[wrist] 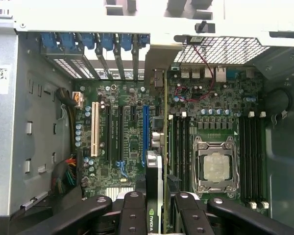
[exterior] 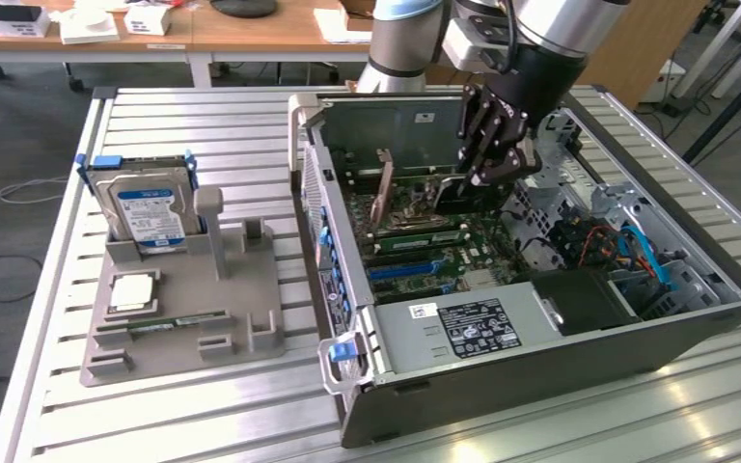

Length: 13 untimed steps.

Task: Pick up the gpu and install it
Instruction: 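Insert the gpu into the slot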

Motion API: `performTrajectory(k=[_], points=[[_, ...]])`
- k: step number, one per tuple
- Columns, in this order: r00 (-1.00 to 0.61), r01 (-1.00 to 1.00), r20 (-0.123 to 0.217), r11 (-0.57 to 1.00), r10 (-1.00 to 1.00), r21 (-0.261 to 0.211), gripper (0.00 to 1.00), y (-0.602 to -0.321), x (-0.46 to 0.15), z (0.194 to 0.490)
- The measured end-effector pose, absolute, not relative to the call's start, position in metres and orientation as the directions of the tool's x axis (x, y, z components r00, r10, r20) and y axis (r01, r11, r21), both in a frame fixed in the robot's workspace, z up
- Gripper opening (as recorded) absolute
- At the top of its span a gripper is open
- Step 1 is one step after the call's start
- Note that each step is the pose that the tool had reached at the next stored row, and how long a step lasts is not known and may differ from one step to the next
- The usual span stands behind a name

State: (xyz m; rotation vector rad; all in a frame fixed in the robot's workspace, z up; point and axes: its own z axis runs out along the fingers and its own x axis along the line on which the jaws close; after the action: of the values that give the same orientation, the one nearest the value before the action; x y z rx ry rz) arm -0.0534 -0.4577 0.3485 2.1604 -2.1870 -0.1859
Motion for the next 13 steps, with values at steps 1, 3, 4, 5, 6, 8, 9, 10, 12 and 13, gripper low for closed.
performTrajectory(k=[1, 3, 4, 5, 6, 8, 9, 10, 12, 13], points=[[-0.015, -0.992, -0.041, 0.009, -0.999, 0.129, 0.27, -0.458, -0.053, 0.348], [-0.015, -0.992, -0.041, 0.009, -0.999, 0.129, 0.27, -0.458, -0.053, 0.346], [-0.015, -0.992, -0.041, 0.009, -0.999, 0.129, 0.27, -0.458, -0.053, 0.344], [-0.015, -0.992, -0.041, 0.009, -0.999, 0.129, 0.27, -0.458, -0.053, 0.342], [-0.015, -0.992, -0.041, 0.009, -0.999, 0.129, 0.27, -0.458, -0.053, 0.341], [-0.015, -0.992, -0.041, 0.009, -0.999, 0.129, 0.27, -0.458, -0.053, 0.337], [-0.015, -0.992, -0.041, 0.009, -0.999, 0.129, 0.27, -0.458, -0.053, 0.335], [-0.015, -0.992, -0.041, 0.009, -0.999, 0.129, 0.27, -0.458, -0.053, 0.333], [-0.015, -0.992, -0.041, 0.009, -0.999, 0.129, 0.27, -0.458, -0.053, 0.330], [-0.015, -0.992, -0.041, 0.009, -0.999, 0.129, 0.27, -0.458, -0.053, 0.328]])
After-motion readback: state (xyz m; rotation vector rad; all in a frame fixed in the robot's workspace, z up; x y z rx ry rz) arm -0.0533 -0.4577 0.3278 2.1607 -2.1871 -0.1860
